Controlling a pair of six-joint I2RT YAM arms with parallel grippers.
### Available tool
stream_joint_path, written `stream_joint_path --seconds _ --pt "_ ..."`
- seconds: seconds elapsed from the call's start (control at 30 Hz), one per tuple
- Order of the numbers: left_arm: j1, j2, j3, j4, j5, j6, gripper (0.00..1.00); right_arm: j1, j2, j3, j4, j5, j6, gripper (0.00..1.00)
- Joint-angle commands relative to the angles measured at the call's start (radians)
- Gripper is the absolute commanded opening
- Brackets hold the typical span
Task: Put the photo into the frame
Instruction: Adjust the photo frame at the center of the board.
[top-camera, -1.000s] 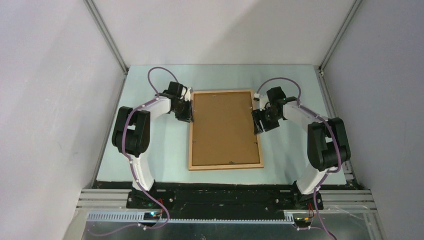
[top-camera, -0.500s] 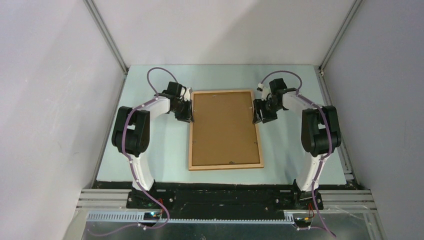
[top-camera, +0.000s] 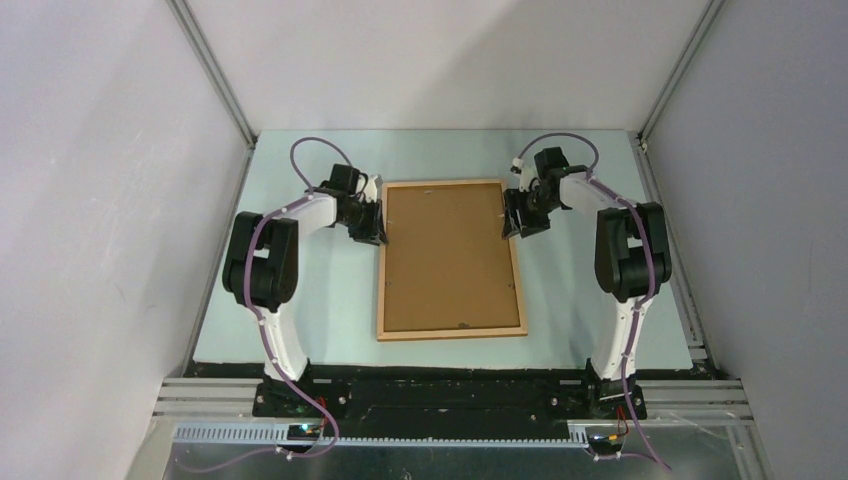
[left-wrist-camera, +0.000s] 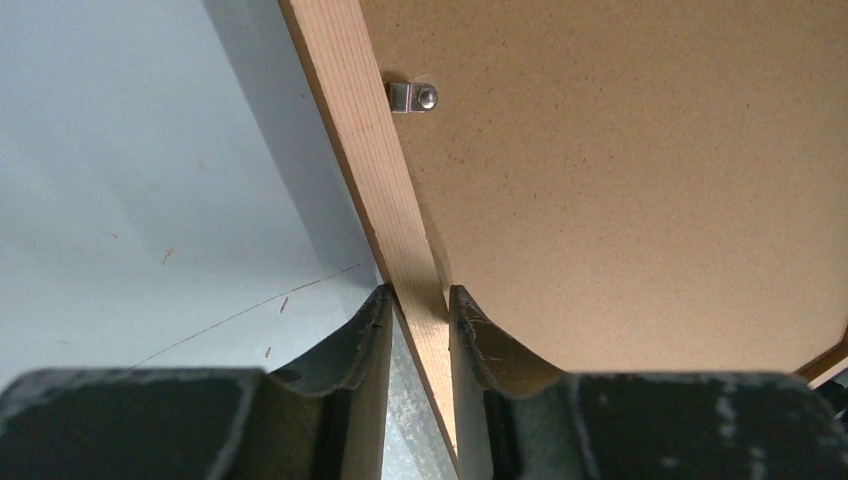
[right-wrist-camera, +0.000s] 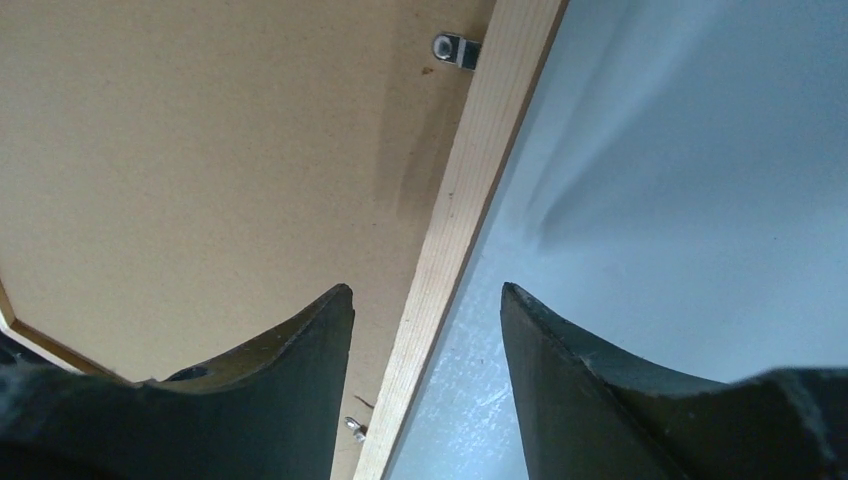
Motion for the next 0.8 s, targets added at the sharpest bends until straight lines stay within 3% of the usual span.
stream_joint_path --seconds 0.0,0.27,0.37,0.57,0.77 --pt "-0.012 0.014 -0.028 -0.004 0.078 0.003 0.29 0.012 0.048 0.059 -0.026 0.034 0.006 0.59" --pt "-0.013 -0.008 -0.034 -0.004 0.091 0.011 0.30 0.039 0.106 0.107 -0.033 0.086 0.001 0.49" --pt "-0.013 -0.012 -0.033 -0.004 0.092 0.012 0.32 0.048 0.114 0.115 -0.035 0.098 -0.004 0.39" --pt "-0.013 -0.029 -0.032 -0.003 0.084 0.011 0.41 0.053 0.114 0.130 -0.033 0.135 -0.022 0.20" --pt "-0.009 -0.064 -0.035 -0.004 0.035 0.022 0.57 0.055 0.127 0.188 -0.050 0.159 -0.065 0.01"
